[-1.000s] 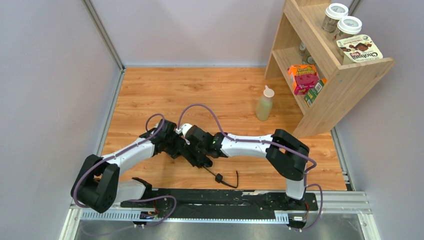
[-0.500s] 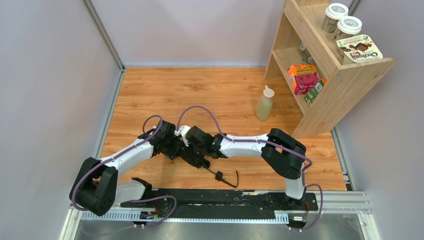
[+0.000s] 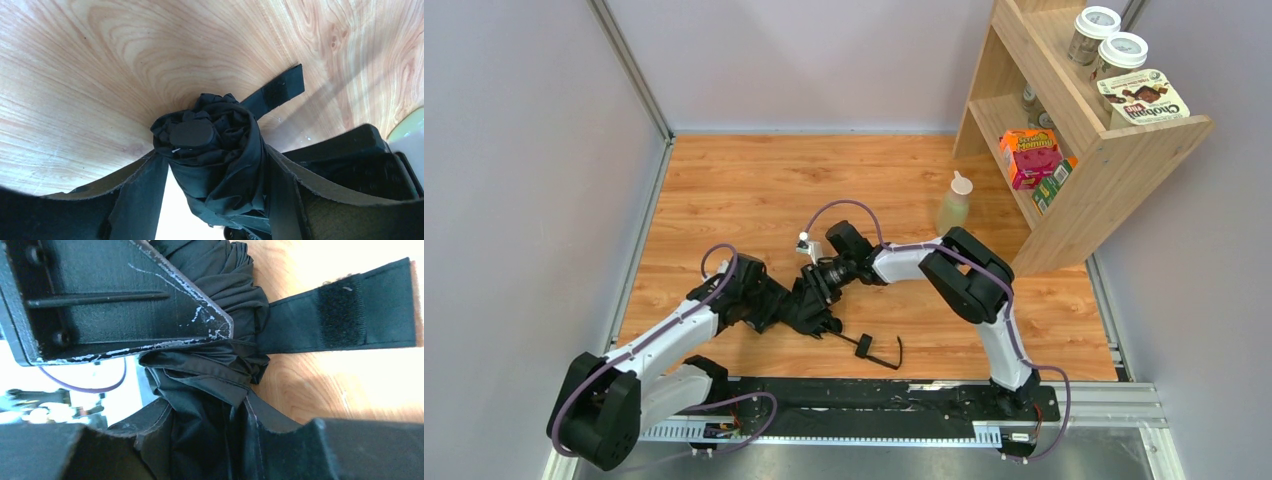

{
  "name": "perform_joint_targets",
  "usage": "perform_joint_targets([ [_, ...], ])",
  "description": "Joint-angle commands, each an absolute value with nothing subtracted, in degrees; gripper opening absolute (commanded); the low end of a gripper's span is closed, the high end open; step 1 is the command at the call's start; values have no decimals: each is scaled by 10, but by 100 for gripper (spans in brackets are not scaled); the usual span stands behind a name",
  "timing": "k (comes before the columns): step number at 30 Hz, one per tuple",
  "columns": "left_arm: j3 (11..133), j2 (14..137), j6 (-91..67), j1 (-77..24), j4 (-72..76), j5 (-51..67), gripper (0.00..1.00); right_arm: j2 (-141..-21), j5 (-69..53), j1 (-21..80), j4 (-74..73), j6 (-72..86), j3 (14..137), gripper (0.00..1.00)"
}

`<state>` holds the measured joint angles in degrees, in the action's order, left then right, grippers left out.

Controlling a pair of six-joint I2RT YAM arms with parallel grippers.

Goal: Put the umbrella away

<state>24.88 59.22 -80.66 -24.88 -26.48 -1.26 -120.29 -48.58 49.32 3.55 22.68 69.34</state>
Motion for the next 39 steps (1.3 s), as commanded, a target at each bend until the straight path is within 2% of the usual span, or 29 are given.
perform_joint_targets([
  [1, 214, 586, -794, -258, -266, 39, 73, -1262, -571, 467, 121, 374, 705, 0],
  [4, 205, 596, -802, -259, -249, 40, 73, -1281, -586, 465, 150, 424, 716, 0],
  [6, 207, 599, -799, -259, -245, 39, 68, -1287, -584, 465, 147, 433, 723, 0],
  [8, 205, 599, -800, -263, -242, 32, 55, -1287, -579, 468, 136, 426, 725, 0],
  [9, 203, 599, -802, -264, -240, 23, 36, -1283, -575, 469, 123, 411, 728, 0],
  [10, 193, 597, -809, -263, -227, 20, 28, -1275, -555, 472, 81, 384, 732, 0],
  [11, 189, 594, -811, -264, -222, 16, 16, -1266, -531, 476, 36, 343, 741, 1],
  [15, 176, 571, -823, -265, -241, 5, 0, -1212, -424, 490, -80, 262, 749, 22],
  [16, 176, 565, -824, -265, -252, 2, 0, -1200, -397, 493, -93, 250, 749, 30],
  [22, 184, 536, -835, -265, -291, 2, 0, -1112, -237, 554, -125, 187, 734, 57],
  [24, 195, 533, -840, -265, -308, 2, 0, -1100, -166, 594, -134, 163, 731, 69],
  [28, 226, 554, -857, -264, -354, 2, 0, -1112, -1, 656, -157, 128, 735, 79],
  [32, 257, 590, -860, -265, -387, 5, 0, -1128, 115, 699, -163, 99, 733, 81],
  [35, 270, 607, -861, -265, -400, 10, 0, -1137, 170, 713, -163, 90, 721, 77],
  [37, 272, 606, -862, -265, -403, 11, 0, -1140, 198, 715, -156, 84, 708, 68],
  [39, 274, 601, -867, -265, -410, 10, 0, -1150, 220, 714, -157, 77, 703, 54],
])
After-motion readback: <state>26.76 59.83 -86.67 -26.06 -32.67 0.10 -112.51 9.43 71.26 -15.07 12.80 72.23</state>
